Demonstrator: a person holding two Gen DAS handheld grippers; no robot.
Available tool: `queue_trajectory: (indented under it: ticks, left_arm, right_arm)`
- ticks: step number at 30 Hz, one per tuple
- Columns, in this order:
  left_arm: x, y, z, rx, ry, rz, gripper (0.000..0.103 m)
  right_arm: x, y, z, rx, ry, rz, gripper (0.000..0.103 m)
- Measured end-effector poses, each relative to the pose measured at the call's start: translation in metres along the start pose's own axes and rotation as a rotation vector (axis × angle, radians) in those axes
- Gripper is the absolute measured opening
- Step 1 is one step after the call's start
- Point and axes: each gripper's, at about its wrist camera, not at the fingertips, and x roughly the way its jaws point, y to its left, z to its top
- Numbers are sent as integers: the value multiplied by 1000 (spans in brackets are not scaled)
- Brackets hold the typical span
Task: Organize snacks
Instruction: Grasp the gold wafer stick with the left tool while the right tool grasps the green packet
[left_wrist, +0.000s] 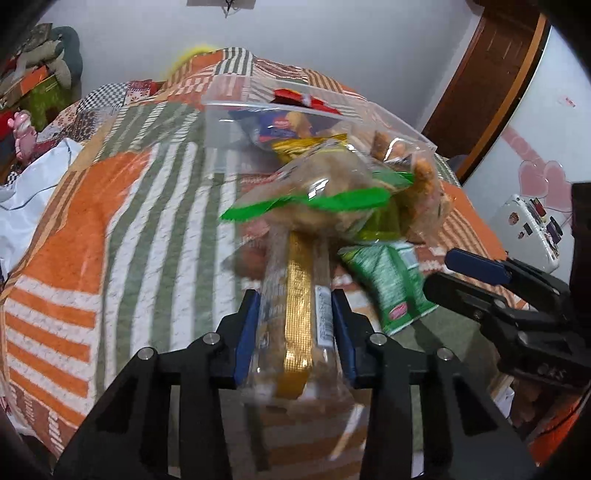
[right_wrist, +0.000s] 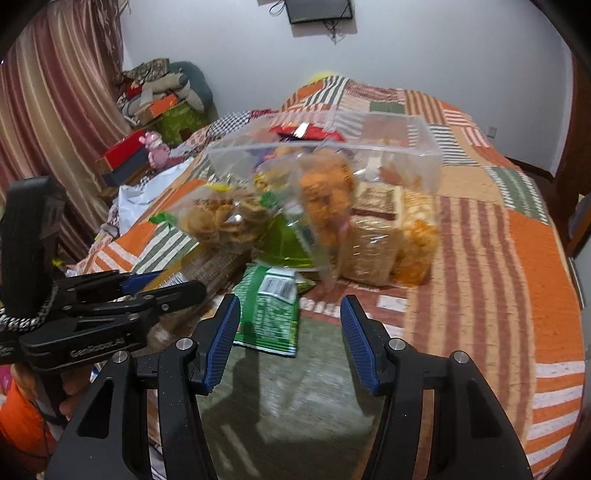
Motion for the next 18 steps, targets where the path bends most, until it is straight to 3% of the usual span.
queue_trajectory:
  ticks: [12,18]
  left_arm:
    - [-29,30,-22,-40,-34,79,39]
    - [-25,27,-20,-18,-19,78,53]
  right_arm:
    - [32,18,5,-39,63,-19,53]
    - [33,22,2,-77,55,-59,48]
